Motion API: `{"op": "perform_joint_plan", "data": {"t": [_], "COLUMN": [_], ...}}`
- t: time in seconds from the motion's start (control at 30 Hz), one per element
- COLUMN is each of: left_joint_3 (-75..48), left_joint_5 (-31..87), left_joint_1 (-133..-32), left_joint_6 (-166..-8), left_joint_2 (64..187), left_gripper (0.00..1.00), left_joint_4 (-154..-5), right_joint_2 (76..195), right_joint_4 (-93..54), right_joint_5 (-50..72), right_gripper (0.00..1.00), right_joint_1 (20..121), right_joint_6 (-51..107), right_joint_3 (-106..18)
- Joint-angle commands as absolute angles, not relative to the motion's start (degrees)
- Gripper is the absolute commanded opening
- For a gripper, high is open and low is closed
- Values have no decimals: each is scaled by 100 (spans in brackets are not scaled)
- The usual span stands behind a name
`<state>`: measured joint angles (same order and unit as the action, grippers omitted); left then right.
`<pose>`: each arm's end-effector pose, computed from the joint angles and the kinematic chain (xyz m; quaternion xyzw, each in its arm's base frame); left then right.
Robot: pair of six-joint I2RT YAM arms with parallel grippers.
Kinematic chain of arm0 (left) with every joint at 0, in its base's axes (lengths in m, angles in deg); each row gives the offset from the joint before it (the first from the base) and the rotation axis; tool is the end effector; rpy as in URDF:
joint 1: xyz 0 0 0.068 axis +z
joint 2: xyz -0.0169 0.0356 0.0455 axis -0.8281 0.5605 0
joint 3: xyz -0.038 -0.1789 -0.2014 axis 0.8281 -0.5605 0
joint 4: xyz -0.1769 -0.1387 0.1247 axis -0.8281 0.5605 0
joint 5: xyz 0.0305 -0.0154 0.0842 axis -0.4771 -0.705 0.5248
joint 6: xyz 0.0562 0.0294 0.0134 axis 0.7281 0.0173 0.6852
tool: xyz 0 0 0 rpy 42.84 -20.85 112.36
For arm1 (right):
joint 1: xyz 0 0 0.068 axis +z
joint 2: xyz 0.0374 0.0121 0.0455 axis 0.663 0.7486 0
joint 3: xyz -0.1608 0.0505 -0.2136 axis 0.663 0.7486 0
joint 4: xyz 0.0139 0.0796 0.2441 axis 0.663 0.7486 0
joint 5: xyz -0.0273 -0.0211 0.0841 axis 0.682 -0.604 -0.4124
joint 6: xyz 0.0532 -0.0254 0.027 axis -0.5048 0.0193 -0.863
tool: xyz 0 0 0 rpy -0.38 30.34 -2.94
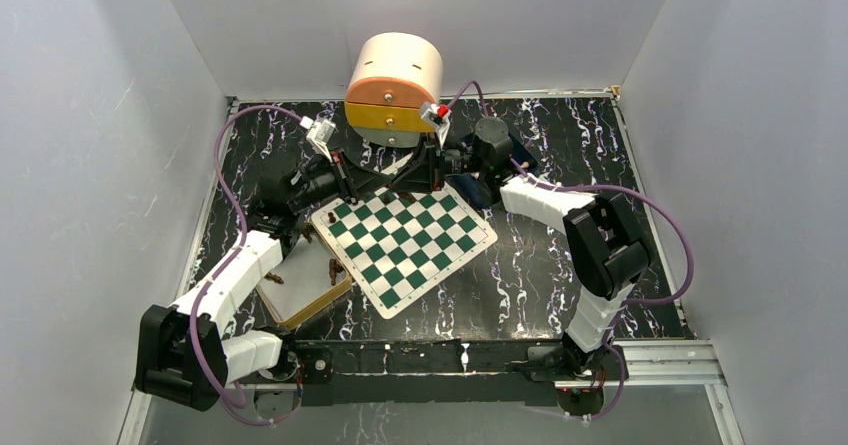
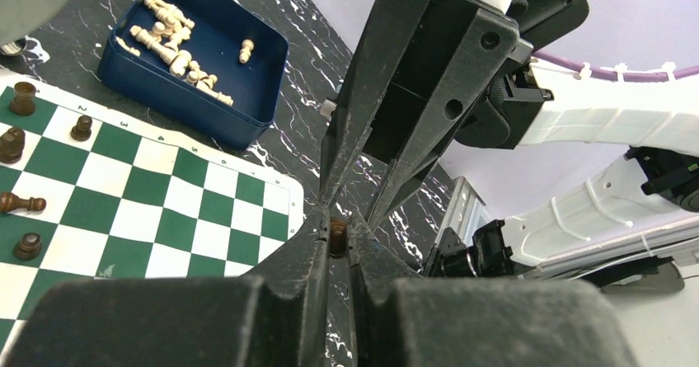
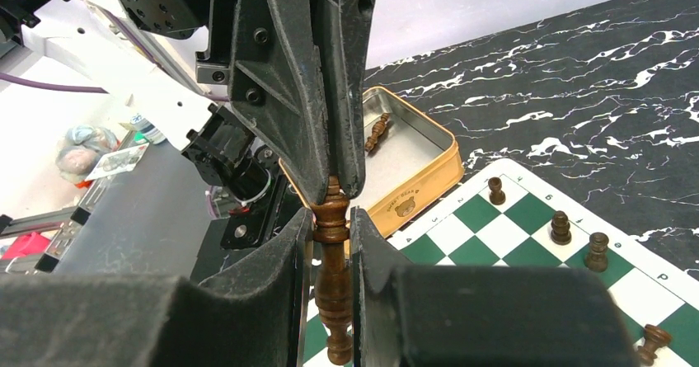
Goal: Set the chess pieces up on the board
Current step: Pick up the chess piece from the chessboard.
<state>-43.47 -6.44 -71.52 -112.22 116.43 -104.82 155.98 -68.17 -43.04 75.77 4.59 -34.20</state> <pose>0.2506 -0.1058 0.3176 0.1430 0.6773 -0.5241 0.4962 0.3049 0.2614 0.2992 -0.4182 0.5250 0.6282 0.3934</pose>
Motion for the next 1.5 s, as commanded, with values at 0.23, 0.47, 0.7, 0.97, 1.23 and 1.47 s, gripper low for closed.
{"op": "perform_joint_plan", "data": {"t": [0.23, 0.47, 0.7, 0.97, 1.23, 1.47], "left_joint_3": [-4413, -4335, -4252, -4197, -4239, -4046], "left_joint_5": [-324, -169, -203, -426, -559, -551], "left_joint_1": [-7189, -7189, -7189, -7186, -7187, -7187], "left_joint_6": [-11386, -11346, -11319, -11413, -11736, -11909], "left_joint_2": [11477, 11478, 11511, 11570, 11599, 11479], "left_gripper": [0, 0, 0, 0, 0, 42], "left_joint_4": [-10524, -10421, -10323, -10308, -10525, -9993], "right_joint_2": [15671, 15698, 15757, 15771, 15737, 15676], "right_joint_4": [-7397, -7424, -7520, -6596, -6558, -7979], "right_joint_5": [-4304, -4406, -4761, -4834, -4819, -4860], "right_gripper": [19, 38, 51, 55, 20, 8], "right_joint_1": [7583, 7573, 7528, 7518, 7512, 7513], "right_joint_6": [251, 245, 278, 1347, 1558, 381], "right_joint_3": [-3416, -3342, -3186, -3159, -3108, -2875]}}
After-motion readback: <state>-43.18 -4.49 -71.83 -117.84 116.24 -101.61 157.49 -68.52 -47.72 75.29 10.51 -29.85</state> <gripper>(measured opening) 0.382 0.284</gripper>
